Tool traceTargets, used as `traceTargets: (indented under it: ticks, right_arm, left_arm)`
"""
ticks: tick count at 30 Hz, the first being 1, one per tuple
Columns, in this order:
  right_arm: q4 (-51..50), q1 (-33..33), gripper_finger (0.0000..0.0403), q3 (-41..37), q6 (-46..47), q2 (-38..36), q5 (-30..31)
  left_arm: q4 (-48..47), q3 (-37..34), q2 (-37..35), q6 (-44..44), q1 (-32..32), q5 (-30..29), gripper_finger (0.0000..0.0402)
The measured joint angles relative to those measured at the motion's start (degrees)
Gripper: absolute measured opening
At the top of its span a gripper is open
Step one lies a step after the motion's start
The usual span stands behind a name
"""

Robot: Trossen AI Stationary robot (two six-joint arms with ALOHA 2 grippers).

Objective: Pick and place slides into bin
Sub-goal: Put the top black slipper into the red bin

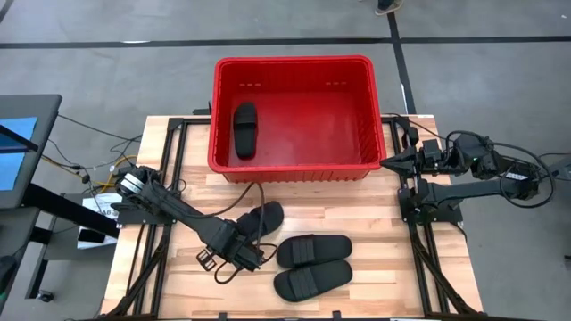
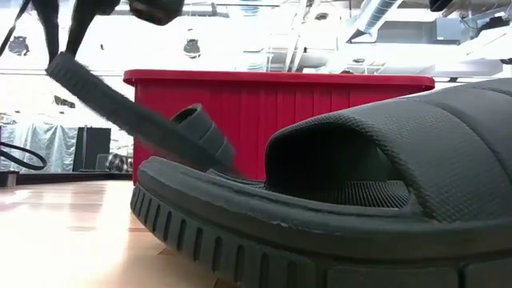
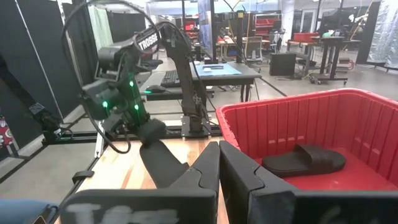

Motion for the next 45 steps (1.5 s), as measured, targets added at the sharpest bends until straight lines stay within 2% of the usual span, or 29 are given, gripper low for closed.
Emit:
traceTargets:
  ticks: [10, 25, 37, 45]
  right_arm:
    - [0.0, 0.0, 0.0, 0.0, 0.0, 0.0, 0.0]
    - [0.0, 0.0, 0.0, 0.0, 0.0, 0.0, 0.0]
    - [0.0, 0.0, 0.0, 0.0, 0.0, 0.0, 0.0]
    - [0.0, 0.0, 0.0, 0.0, 0.0, 0.0, 0.0]
  left_arm:
    - [-7.4, 9.7, -0.1, -1.4, 0.0, -0.2, 0.0]
    - [-7.5, 22.7, -0.7, 3.1, 0.0, -2.2, 0.0]
    - [-7.5, 36.2, -0.7, 10.0, 0.2, -10.3, 0.0]
    - [-7.3, 43.7, -0.7, 10.9, 3.7, -14.9, 0.0]
